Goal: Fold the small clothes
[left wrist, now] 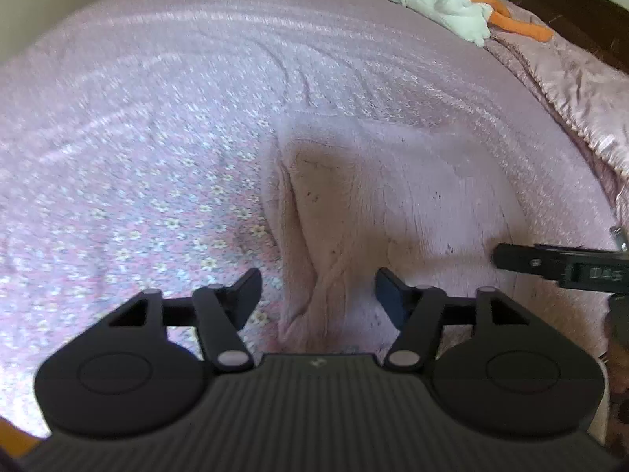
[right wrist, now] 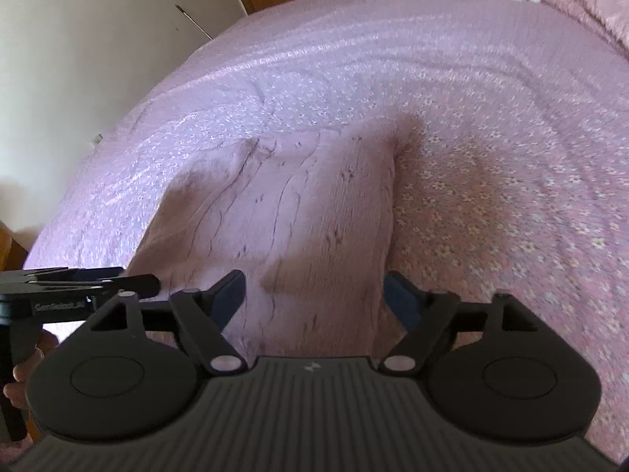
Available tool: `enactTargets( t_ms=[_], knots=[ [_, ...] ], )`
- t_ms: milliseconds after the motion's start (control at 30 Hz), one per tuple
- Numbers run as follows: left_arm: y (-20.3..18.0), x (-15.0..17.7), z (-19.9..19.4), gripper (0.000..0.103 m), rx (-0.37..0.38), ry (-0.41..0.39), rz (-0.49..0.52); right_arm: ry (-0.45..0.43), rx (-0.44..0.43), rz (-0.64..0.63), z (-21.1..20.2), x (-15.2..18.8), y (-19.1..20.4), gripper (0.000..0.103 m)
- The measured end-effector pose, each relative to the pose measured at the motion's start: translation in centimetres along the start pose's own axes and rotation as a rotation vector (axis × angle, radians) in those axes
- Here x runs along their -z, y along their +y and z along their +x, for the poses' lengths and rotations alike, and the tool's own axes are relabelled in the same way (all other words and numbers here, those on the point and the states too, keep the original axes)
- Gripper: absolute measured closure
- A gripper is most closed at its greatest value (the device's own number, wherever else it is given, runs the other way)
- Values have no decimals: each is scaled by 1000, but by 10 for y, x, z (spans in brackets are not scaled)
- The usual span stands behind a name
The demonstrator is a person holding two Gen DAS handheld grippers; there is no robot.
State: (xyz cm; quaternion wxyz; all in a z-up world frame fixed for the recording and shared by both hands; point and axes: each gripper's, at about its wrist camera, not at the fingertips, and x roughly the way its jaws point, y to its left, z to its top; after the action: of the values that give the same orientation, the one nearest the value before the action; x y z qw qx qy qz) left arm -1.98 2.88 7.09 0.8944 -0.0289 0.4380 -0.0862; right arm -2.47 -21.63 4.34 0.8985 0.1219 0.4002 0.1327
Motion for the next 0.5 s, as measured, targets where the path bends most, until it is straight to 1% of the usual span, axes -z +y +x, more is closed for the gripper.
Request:
enactTargets(
  t_ms=[67, 100, 133, 233, 300, 433, 500],
  knots=[
    [-6, 5, -6, 36, -22, -6, 14, -8, 56, -22, -2, 14, 4, 16],
    [-8, 9, -6, 33, -33, 3, 10, -5, 74, -28, -2, 20, 6, 16],
    [-9, 13, -4, 27, -36, 17, 4, 2, 87, -28, 0, 27, 6, 16],
    [-15, 29, 2, 26, -35, 42, -10, 35, 105, -7, 5, 47, 6, 16],
    [-20, 40, 5, 26, -49, 46, -9, 55, 110, -4, 9, 59, 7, 16],
    [-26, 60, 10, 26, -82, 41, 5, 29, 149, -37, 11, 75, 15, 13],
    [-26, 65, 14, 26, -106, 39, -15, 25, 154, -32, 10, 80, 20, 10]
  ],
)
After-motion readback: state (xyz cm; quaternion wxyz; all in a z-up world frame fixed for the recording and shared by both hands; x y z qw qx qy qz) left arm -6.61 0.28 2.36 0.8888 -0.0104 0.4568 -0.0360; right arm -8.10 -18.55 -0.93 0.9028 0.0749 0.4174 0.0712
